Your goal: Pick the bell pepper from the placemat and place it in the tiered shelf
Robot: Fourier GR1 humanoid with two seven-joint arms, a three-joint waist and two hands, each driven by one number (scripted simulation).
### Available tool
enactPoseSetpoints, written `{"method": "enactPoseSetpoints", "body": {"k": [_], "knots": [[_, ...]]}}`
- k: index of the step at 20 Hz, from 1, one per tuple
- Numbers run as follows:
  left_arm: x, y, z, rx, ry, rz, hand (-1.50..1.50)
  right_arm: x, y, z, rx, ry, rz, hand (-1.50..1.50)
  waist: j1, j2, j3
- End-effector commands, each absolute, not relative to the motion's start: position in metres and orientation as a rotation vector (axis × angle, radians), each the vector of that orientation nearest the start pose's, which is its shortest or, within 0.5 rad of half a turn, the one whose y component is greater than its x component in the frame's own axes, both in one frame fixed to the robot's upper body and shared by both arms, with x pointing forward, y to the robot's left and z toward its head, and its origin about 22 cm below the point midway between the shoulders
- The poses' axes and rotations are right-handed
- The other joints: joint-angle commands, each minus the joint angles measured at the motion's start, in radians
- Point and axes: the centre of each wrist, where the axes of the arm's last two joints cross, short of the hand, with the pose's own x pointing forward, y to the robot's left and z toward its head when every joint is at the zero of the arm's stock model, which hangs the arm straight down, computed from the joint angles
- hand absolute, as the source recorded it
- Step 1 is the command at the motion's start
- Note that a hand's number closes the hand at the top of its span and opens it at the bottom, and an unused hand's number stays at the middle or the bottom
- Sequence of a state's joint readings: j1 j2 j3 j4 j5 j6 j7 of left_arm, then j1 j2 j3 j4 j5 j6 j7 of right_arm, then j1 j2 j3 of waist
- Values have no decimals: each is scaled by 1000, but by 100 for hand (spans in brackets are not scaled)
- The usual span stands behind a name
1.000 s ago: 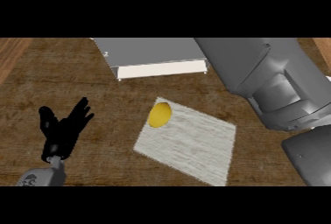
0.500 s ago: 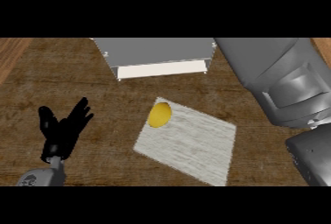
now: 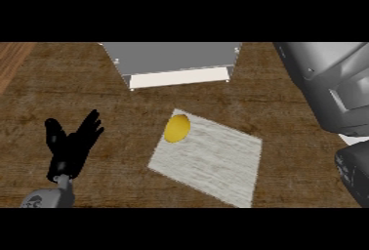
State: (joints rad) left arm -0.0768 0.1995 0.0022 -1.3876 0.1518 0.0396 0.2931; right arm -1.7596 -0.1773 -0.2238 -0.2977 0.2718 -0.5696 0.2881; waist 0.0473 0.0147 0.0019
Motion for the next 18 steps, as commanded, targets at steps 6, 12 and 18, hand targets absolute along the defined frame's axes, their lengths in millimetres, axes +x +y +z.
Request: {"method": "enactPoseSetpoints", "body": {"k": [6,12,18], "knots": [[251,289,-29,80,-1110,17,0,460,-128,391,-604,-1748,-362,-150,-12,-1,-4],[249,298,-27,96,-1106,37,0,464,-197,382,-529,-1726,-396,-150,-39,-12,-2],[223,296,-34,118,-1106,50,0,455,-250,382,-498,-1745,-331,-150,-43,-19,-2]]}}
